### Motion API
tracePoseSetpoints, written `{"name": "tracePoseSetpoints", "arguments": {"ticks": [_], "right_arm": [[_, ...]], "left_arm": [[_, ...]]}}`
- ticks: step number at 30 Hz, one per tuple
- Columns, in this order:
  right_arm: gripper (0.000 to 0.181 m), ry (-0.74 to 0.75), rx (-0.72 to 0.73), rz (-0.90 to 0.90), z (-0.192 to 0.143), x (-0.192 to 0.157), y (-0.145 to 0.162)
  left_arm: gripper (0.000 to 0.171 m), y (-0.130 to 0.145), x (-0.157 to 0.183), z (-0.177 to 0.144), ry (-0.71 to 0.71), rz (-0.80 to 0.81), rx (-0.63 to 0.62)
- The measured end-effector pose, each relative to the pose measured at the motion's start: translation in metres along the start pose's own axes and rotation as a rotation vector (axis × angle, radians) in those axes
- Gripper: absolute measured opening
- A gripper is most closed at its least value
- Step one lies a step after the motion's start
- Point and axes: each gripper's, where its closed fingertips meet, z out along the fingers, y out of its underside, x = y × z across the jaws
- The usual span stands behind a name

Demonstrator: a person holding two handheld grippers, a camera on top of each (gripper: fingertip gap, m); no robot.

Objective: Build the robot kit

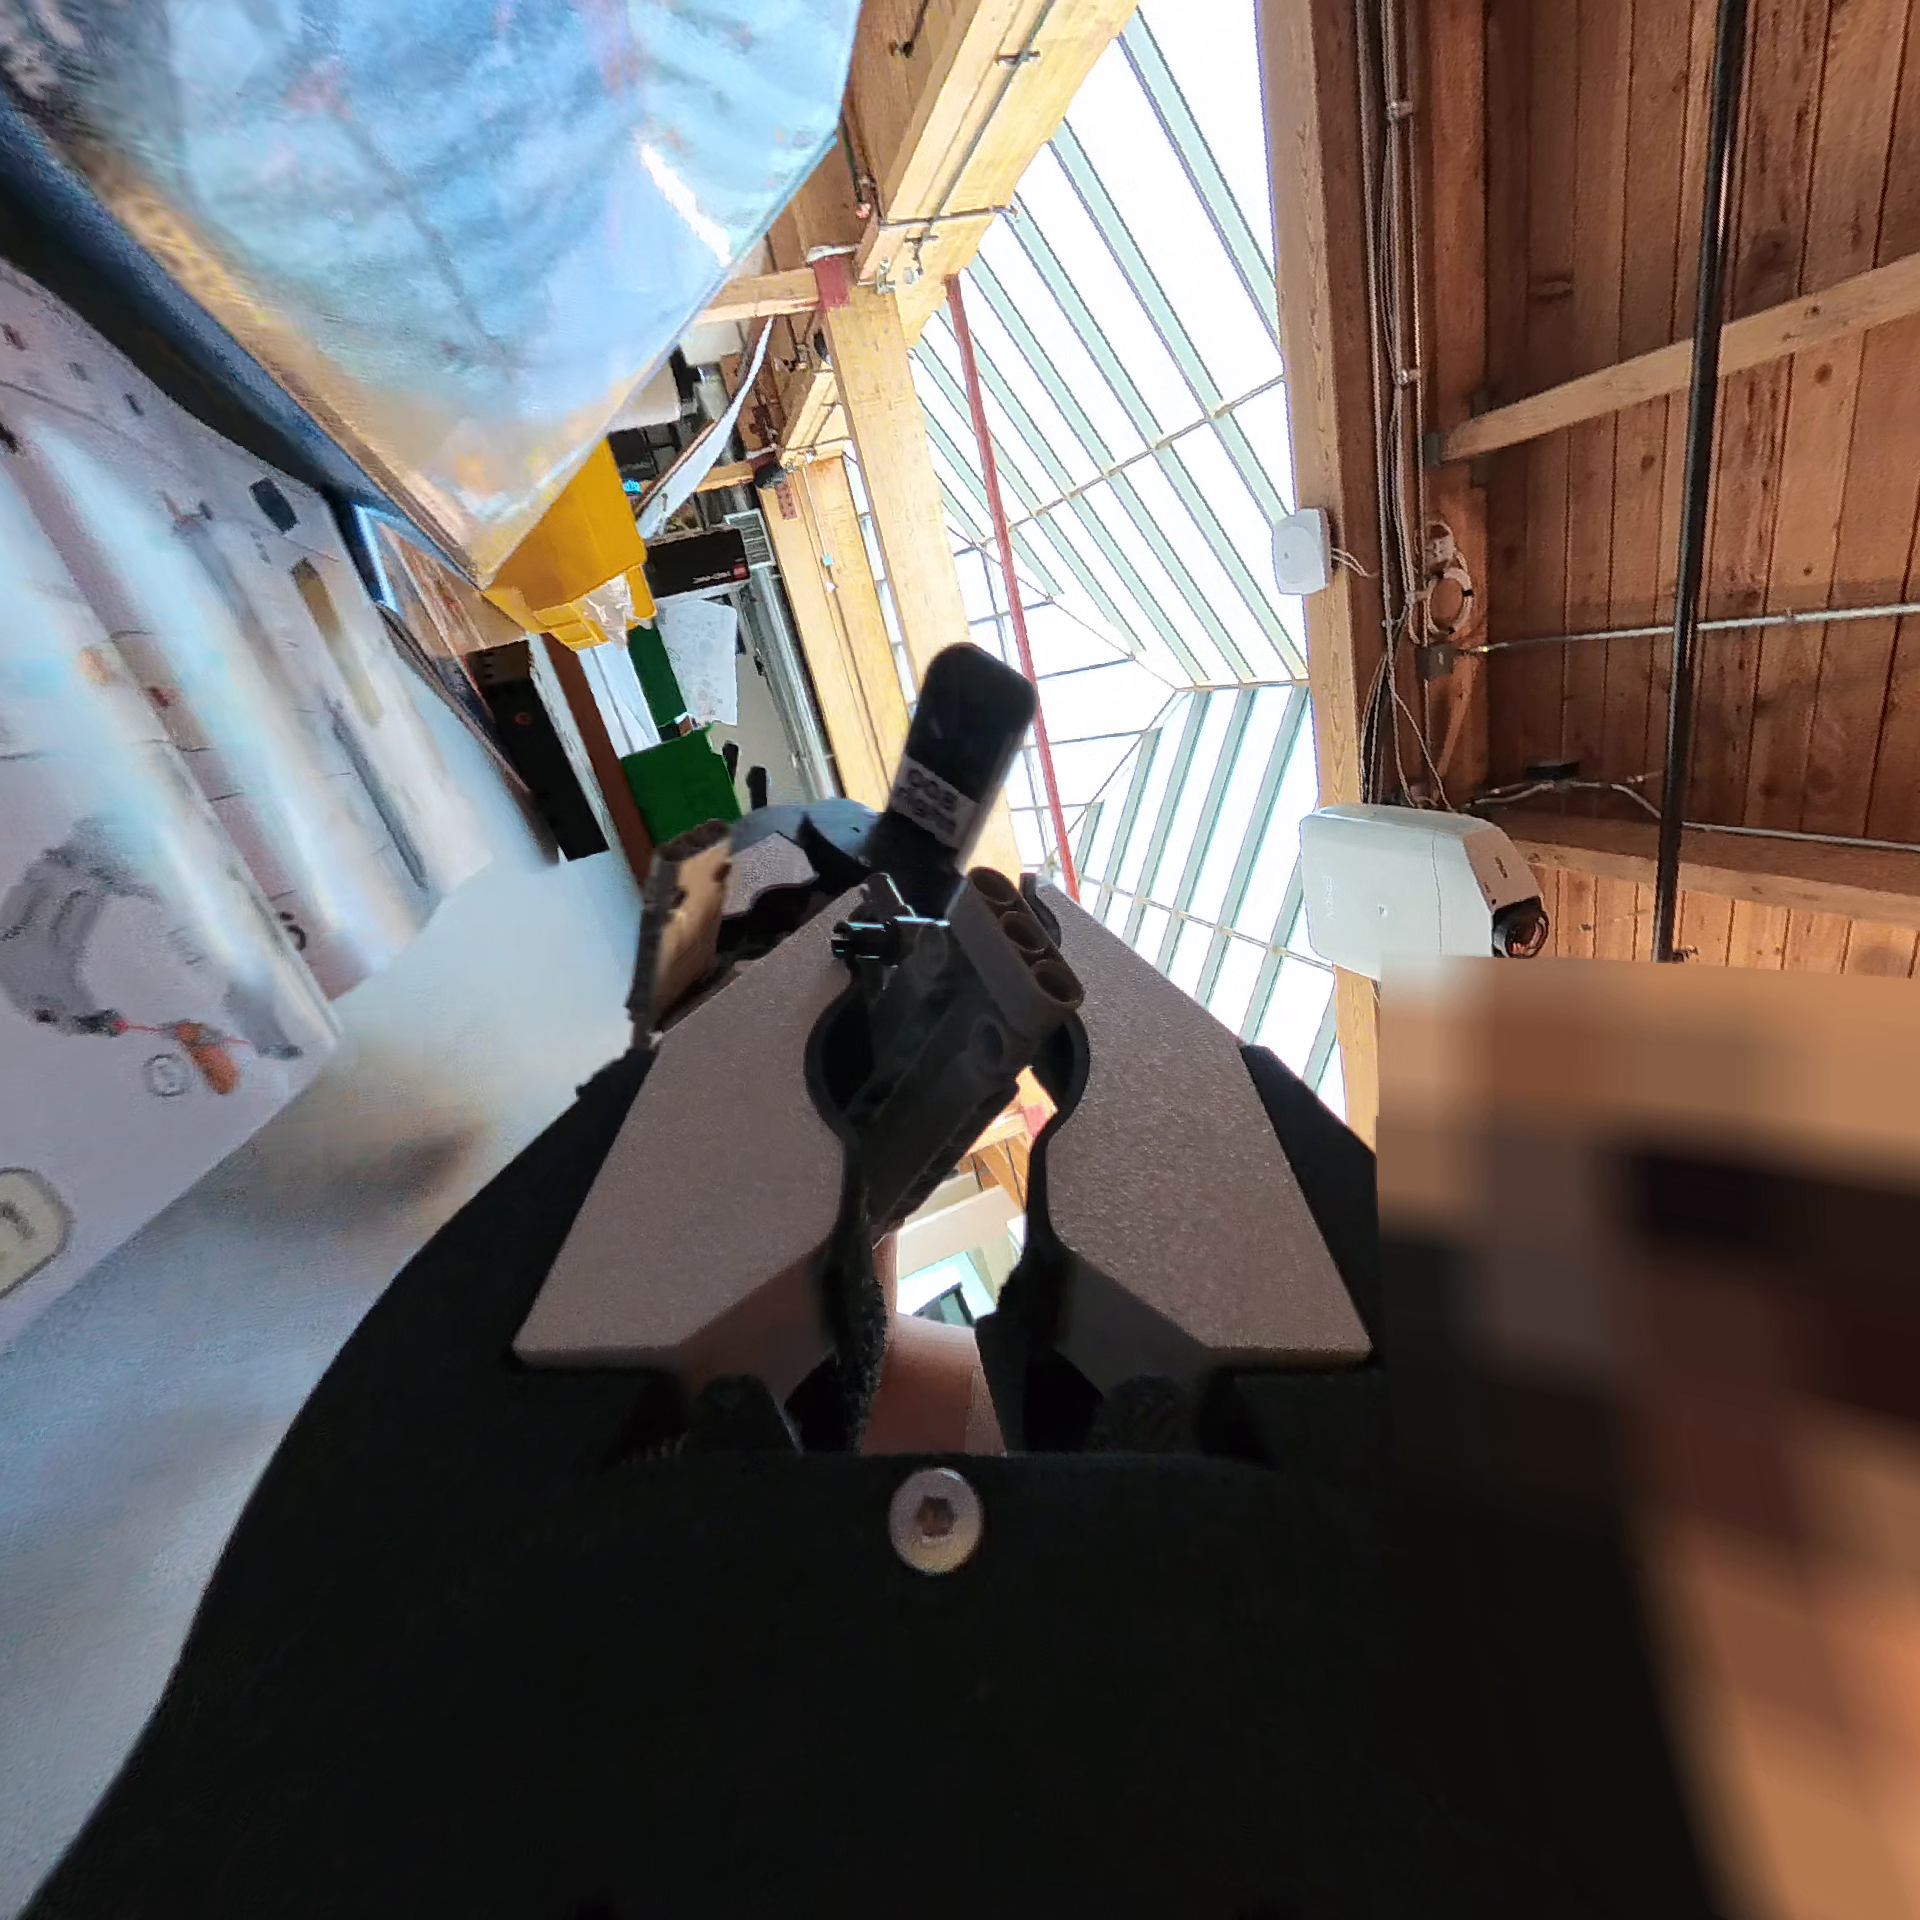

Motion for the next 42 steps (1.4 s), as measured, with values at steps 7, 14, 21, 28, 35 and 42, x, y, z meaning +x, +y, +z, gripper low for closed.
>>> {"name": "tracePoseSetpoints", "arguments": {"ticks": [7,14,21,28,35,42], "right_arm": [[0.006,0.430,-0.284,-0.148,0.003,0.036,0.040],[0.035,0.333,-0.202,-0.288,0.009,0.017,0.026],[0.038,-0.356,0.221,-0.153,0.038,-0.075,-0.039],[0.006,-0.510,0.241,-0.085,0.041,-0.082,-0.042],[0.005,-0.570,0.390,0.012,0.028,-0.077,-0.060],[0.005,-0.612,0.427,0.083,0.029,-0.077,-0.063]], "left_arm": [[0.023,0.009,0.012,0.005,0.013,0.061,-0.065],[0.023,0.013,0.010,0.009,0.027,0.052,-0.087],[0.023,0.026,0.014,0.016,0.049,0.077,-0.154],[0.019,0.018,0.002,0.012,-0.057,0.190,-0.130],[0.030,-0.005,0.007,-0.001,-0.171,0.393,-0.027],[0.008,0.004,0.010,0.008,-0.095,0.385,-0.044]]}}
